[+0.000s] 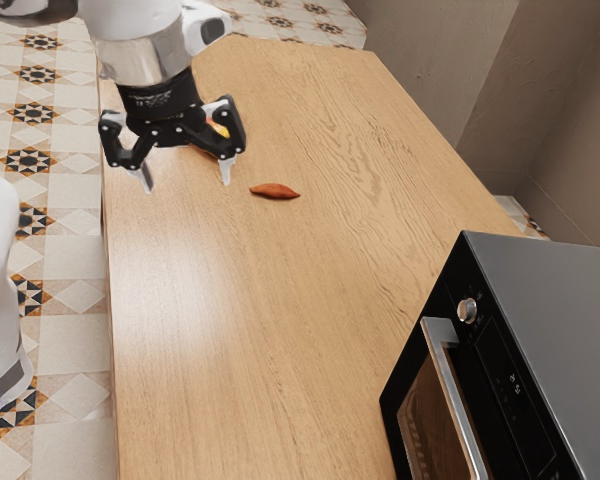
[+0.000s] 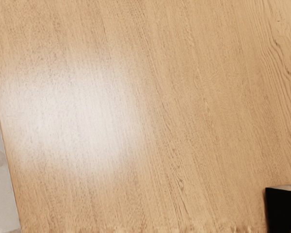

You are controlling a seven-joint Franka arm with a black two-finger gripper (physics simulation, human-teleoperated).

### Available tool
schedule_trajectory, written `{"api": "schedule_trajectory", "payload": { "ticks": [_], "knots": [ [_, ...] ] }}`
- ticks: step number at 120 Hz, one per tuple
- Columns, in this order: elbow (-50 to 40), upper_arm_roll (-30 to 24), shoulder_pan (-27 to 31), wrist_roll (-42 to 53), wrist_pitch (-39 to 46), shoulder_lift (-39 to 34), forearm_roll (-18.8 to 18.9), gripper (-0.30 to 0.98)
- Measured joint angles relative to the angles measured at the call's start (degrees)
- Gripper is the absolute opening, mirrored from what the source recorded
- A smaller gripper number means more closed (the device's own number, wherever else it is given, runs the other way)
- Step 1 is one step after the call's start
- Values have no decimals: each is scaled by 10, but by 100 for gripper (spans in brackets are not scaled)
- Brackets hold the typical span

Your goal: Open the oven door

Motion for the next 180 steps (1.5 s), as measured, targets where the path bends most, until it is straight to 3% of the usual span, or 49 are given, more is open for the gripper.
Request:
{"api": "schedule_trajectory", "payload": {
  "ticks": [28,46,79,138,180],
  "knots": [
    [-14,-40,-13,-114,137,54,-45,69],
    [-96,-107,1,-164,253,4,-79,69],
    [-69,-197,19,-203,413,63,-88,69],
    [-20,-265,90,-206,494,123,-47,68],
    [-7,-266,121,-178,508,155,-24,68]
  ]
}}
